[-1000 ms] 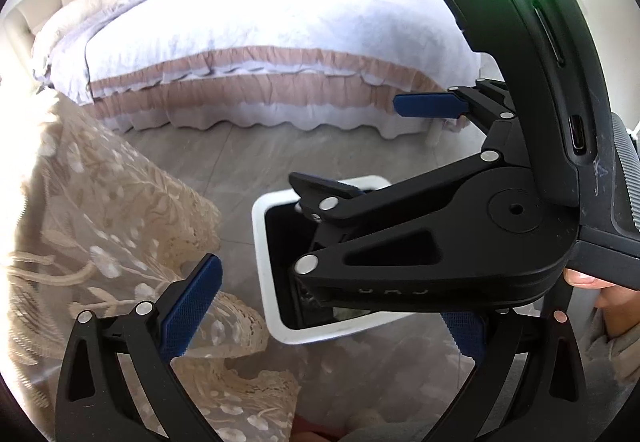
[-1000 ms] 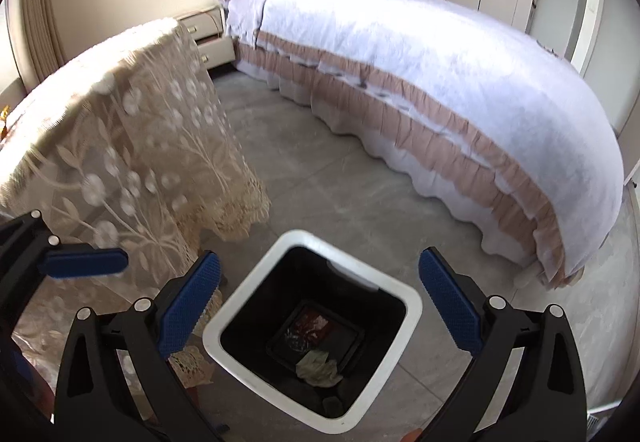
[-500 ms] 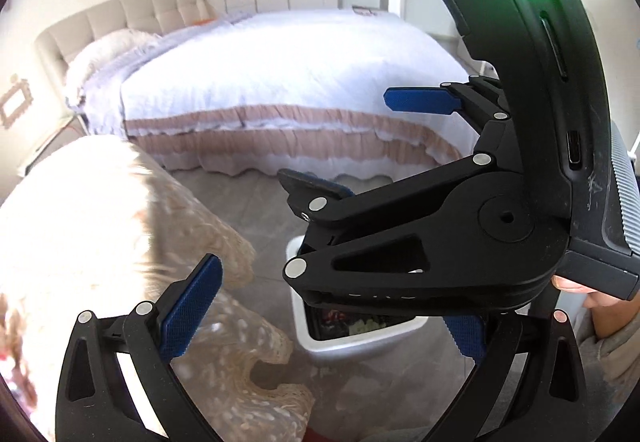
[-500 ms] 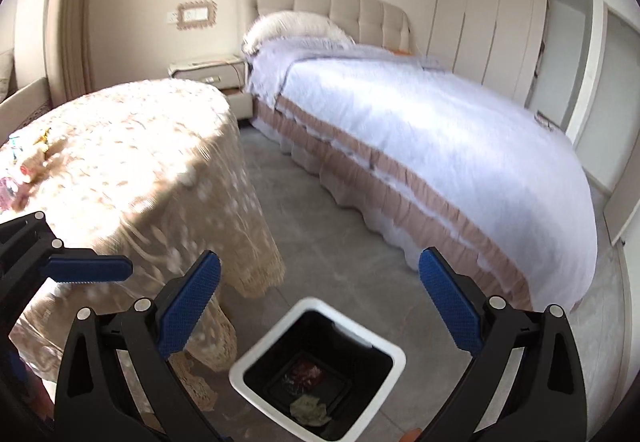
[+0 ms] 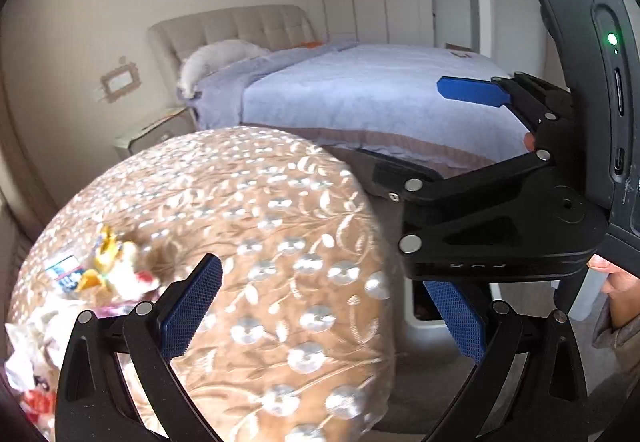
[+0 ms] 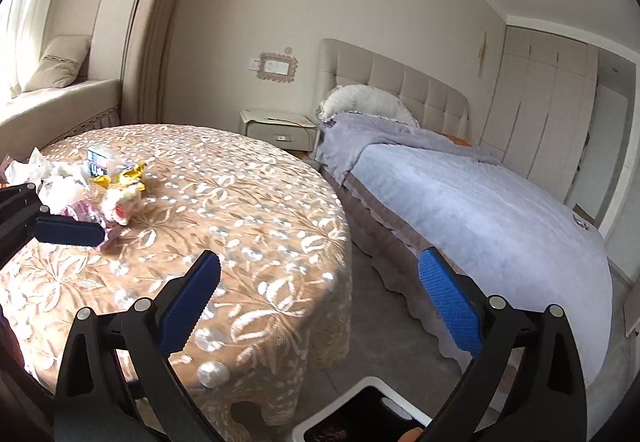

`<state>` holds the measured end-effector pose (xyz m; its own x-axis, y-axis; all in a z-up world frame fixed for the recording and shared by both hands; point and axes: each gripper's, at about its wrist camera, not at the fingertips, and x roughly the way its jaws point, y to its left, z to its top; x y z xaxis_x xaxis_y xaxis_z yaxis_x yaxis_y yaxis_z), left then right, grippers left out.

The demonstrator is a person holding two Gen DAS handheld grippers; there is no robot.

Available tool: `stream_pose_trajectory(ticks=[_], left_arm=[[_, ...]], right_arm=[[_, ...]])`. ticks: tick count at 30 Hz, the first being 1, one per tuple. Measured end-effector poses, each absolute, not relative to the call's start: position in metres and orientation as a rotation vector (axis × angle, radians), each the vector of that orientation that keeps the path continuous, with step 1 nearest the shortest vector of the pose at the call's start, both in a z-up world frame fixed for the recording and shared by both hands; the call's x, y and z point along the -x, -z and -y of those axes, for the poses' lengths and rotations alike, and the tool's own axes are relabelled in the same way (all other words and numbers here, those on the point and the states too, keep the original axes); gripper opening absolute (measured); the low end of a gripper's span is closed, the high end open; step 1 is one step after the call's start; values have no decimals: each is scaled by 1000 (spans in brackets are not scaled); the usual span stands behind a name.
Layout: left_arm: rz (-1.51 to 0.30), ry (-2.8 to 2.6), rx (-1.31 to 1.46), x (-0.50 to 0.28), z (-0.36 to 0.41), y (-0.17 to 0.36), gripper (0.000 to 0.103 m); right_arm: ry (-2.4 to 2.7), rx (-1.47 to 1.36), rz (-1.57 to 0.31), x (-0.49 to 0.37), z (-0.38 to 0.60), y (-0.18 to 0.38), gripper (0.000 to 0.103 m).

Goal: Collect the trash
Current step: 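Return both tools to the table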

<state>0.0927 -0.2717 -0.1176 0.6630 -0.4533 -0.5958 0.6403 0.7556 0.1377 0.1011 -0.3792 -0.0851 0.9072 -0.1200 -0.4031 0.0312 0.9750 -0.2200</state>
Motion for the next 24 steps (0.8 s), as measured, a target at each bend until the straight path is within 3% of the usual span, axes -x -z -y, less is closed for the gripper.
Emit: stream_pose_trajectory(ticks=[17, 24], left_arm=[[-525, 136, -167, -114, 61, 107, 98], [-591, -31, -47, -121, -19, 127, 98]], right_arm=[[-201, 306, -394, -129, 243, 72, 99], [-286, 336, -408, -140, 200, 79, 99]])
